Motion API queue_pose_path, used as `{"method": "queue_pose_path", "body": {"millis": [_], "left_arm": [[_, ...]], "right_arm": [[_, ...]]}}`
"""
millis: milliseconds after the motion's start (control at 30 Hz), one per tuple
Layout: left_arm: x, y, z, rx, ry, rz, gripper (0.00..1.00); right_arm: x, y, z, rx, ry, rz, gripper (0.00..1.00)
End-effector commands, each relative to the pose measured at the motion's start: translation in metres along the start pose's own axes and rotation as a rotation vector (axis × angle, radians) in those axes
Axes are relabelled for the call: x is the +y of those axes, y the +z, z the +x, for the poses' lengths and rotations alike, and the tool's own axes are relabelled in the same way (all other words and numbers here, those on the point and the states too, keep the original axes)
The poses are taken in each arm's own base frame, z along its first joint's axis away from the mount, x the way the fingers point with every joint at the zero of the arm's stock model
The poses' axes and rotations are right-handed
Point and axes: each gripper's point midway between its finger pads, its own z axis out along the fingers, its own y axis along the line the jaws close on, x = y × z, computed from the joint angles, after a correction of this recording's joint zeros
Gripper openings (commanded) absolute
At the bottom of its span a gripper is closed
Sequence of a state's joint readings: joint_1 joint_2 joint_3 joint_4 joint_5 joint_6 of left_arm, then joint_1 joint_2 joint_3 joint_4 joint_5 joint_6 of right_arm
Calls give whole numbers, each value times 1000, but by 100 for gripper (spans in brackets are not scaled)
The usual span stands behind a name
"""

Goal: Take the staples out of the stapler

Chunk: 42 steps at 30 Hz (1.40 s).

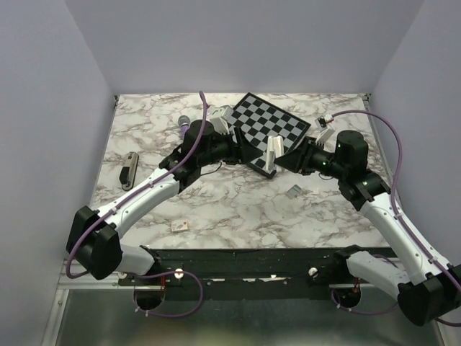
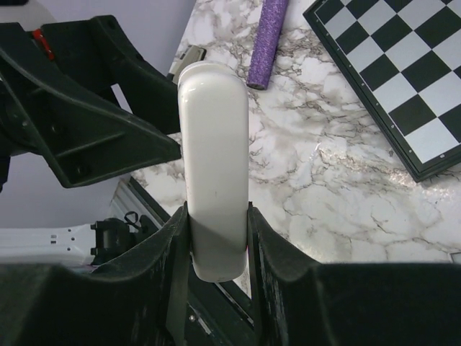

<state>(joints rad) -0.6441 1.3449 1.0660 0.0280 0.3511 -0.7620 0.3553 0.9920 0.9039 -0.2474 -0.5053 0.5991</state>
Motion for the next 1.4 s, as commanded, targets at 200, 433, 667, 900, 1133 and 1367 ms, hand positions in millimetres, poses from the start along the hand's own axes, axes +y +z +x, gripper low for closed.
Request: {"method": "queue_pose_path", "body": {"millis": [200,433,667,900,1133,1367], "left_arm": [[-28,11,5,7,5,98,63],[-26,8,5,-5,9,84,66],[-21,17,19,30,14,70,66],[-8,26,33,53,80,-37,62],[3,34,45,75,124,-108,49],[-3,45,55,99,123,-55,53]], "right_arm": [[11,0,-9,-48,-2,-43,1],[-2,4,-1,-25,8,6,1],[-2,4,-1,-25,21,8,1],[-6,6,2,-16,29,25,1],[-10,9,7,-3,24,29,1],[-14,17,23,57,44,17,1]]}}
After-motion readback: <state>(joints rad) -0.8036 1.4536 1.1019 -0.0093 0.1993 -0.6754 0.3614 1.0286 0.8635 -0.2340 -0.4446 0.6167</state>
